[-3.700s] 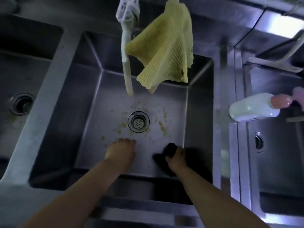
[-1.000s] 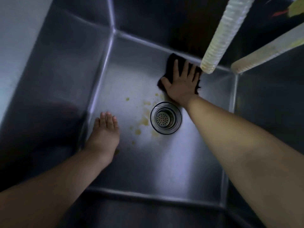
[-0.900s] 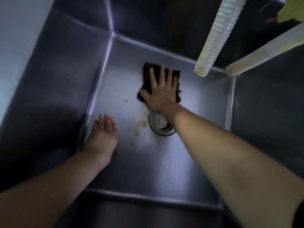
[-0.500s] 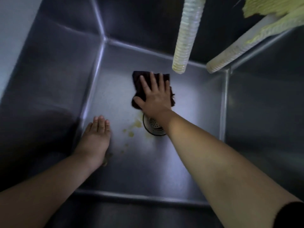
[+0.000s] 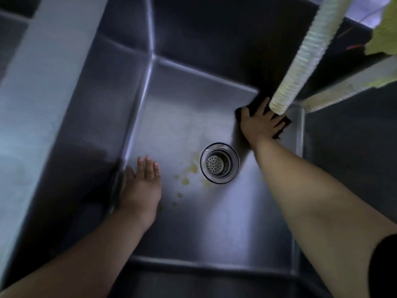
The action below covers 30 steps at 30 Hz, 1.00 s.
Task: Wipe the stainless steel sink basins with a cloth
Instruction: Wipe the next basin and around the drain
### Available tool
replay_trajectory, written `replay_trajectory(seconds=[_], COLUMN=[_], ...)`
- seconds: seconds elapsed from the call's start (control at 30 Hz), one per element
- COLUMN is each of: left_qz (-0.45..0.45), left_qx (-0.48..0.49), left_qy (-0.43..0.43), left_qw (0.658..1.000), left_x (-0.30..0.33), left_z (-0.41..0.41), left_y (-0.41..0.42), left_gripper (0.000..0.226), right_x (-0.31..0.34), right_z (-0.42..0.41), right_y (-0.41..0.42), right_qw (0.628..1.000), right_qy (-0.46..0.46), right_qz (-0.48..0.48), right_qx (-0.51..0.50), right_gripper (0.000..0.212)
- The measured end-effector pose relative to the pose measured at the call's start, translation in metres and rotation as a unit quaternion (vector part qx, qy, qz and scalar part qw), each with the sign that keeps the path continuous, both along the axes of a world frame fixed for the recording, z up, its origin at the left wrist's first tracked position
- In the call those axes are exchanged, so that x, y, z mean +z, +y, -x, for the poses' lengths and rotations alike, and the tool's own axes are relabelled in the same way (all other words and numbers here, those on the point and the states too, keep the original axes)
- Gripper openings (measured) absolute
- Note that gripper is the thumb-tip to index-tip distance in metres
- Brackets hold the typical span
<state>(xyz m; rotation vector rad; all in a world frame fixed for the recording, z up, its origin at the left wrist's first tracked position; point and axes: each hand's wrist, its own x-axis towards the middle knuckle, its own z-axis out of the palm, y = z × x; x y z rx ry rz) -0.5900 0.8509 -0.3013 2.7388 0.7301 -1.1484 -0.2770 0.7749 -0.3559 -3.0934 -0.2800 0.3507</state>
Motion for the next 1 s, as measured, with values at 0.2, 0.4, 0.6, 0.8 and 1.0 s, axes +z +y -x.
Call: replay_trajectory(seconds=[0.2,0.4,0.6,0.8,1.0], left_qz=[0.012,0.008,0.003,0.002,-0.003], left_qx=[-0.001,-0.004,-0.018,-0.014,-0.009], left_qy=[-0.009,-0.007,0.026,0.038,0.033], left_qw=[1.0,1.0,1.0,0.999,0.999], left_x=[-0.004,-0.007,-0.005,-0.008,-0.009], left_z=[-0.003,-0.003,-0.002,-0.001,0.0], left_y=[0.0,0.0,0.001,0.001,0.0], left_gripper=[0.081,0.076,0.102,0.119,0.116], right_x=[-0.005,-0.004,-0.002,0.004,0.013], right_z=[0.089,0.12,0.067,0.0,-0.045], right_y=[0.125,0.191,0.147,0.045,-0.043], right_qw=[0.986,0.938,0.88,0.901,0.954], right_qy=[-0.006,0.013,-0.035,-0.034,-0.02], right_qz=[-0.029,-0.036,-0.005,-0.004,-0.006], right_qx=[0.163,0.344,0.473,0.433,0.298], right_gripper=[0.083,0.072,0.067,0.07,0.072])
